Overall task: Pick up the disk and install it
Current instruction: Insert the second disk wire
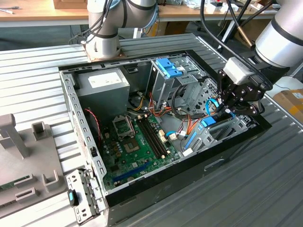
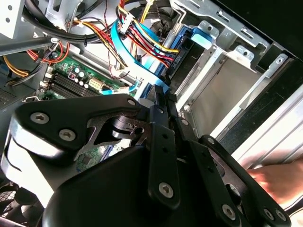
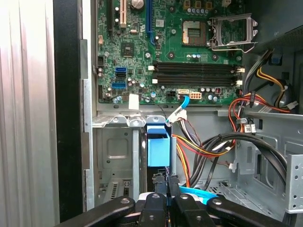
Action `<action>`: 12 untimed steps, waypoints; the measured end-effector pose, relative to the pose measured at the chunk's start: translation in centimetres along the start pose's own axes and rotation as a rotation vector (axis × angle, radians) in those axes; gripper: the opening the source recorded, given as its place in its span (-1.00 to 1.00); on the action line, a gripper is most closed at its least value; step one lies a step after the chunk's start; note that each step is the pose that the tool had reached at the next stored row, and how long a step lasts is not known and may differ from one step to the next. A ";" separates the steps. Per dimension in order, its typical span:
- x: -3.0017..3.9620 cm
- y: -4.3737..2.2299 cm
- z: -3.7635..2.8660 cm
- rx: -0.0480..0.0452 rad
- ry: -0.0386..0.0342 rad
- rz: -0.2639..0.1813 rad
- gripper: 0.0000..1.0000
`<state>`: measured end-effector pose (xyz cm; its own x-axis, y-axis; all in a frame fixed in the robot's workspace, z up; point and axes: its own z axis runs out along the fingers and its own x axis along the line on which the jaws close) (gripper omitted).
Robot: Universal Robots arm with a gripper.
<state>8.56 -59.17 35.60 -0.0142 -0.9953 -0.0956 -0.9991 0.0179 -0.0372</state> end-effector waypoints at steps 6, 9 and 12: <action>0.02 -0.08 0.26 0.0001 0.0050 0.000 -0.69; 0.04 -0.08 0.49 0.0001 0.0065 0.000 -0.69; 0.04 -0.07 0.49 0.0001 0.0064 0.000 -0.69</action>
<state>8.65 -59.16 35.11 -0.0144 -0.9959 -0.0892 -0.9991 0.0178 -0.0374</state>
